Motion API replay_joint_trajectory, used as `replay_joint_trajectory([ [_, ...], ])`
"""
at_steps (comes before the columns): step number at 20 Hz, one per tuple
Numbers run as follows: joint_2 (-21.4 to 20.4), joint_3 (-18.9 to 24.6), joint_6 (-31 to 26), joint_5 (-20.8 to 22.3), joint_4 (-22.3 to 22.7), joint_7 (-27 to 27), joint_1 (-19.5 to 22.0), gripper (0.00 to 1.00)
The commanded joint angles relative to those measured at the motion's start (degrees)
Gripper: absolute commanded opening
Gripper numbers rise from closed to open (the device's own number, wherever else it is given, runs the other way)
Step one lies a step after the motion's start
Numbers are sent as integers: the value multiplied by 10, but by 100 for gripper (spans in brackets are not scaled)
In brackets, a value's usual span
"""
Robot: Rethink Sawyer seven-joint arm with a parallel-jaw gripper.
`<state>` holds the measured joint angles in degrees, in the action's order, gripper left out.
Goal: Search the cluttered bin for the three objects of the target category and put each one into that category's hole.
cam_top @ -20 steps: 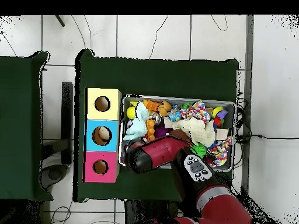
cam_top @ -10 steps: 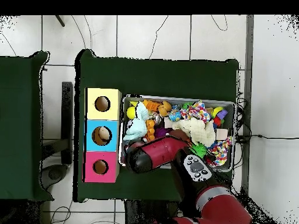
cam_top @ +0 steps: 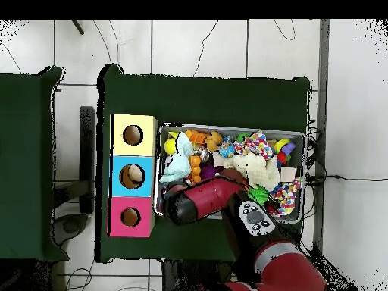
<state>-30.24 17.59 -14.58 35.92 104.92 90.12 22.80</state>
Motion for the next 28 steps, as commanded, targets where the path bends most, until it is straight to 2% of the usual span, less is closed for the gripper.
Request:
replay_joint_trajectory([
  [1, 75, 26, -43, -7, -16, 28, -22, 0],
  [3, 57, 31, -64, -20, -7, 27, -19, 0],
  [8, -26, 54, -91, -46, 38, 16, 3, 0],
  [12, -69, 61, -130, -74, 45, 13, 5, 0],
  [16, -86, 38, -158, -81, 27, 19, -18, 0],
  [21, -120, 26, -164, -81, 47, 22, -22, 0],
  [28, -140, 0, -187, -72, 39, 34, -45, 0],
])
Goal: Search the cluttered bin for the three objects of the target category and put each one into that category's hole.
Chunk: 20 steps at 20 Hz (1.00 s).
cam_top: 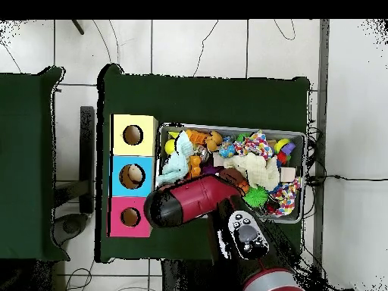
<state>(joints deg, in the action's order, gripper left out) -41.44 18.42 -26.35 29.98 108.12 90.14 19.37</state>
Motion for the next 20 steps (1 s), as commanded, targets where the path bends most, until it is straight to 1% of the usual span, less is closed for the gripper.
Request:
replay_joint_trajectory([
  [1, -33, -10, -73, -12, 8, 33, -12, 0],
  [6, -71, -19, -98, -18, 17, 29, -21, 0],
  [11, -106, -23, -138, -25, 11, 27, -39, 0],
  [12, -125, -21, -151, -30, 15, 20, -38, 0],
  [15, -146, -20, -169, -33, 11, 18, -45, 0],
  [17, -147, -18, -164, -33, 12, 20, -43, 0],
  [18, -142, -18, -144, -26, 22, 22, -36, 0],
  [19, -135, -17, -135, -24, 21, 27, -37, 0],
  [20, -121, -21, -115, -16, 23, 38, -36, 0],
])
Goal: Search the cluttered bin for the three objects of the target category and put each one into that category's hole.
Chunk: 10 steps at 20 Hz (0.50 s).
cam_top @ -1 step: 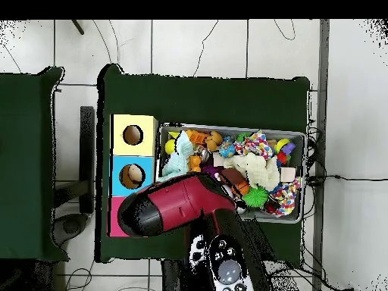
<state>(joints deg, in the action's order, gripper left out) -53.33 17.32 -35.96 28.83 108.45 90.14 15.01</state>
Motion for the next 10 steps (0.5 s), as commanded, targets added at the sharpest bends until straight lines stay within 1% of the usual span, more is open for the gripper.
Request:
replay_joint_trajectory([
  [1, 12, -13, 1, 4, 22, 48, 8, 0],
  [5, 56, -16, 59, 14, 31, 67, 14, 0],
  [8, 77, -12, 68, 10, 35, 57, 24, 0],
  [9, 89, -16, 81, 14, 34, 61, 24, 0],
  [10, 93, -16, 85, 13, 34, 60, 26, 0],
])
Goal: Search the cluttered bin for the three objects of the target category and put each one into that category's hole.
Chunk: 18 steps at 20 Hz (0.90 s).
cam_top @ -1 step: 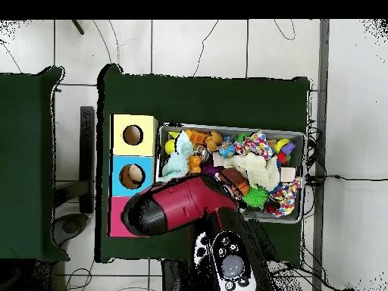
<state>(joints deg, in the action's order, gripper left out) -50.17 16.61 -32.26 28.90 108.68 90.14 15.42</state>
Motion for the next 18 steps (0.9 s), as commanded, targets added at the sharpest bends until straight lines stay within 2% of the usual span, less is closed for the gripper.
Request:
replay_joint_trajectory([
  [1, 64, -8, 52, 12, 31, 58, 23, 0],
  [7, 97, -18, 78, 17, 25, 62, 22, 0],
  [18, 116, -37, 37, 24, 3, 43, 7, 0],
])
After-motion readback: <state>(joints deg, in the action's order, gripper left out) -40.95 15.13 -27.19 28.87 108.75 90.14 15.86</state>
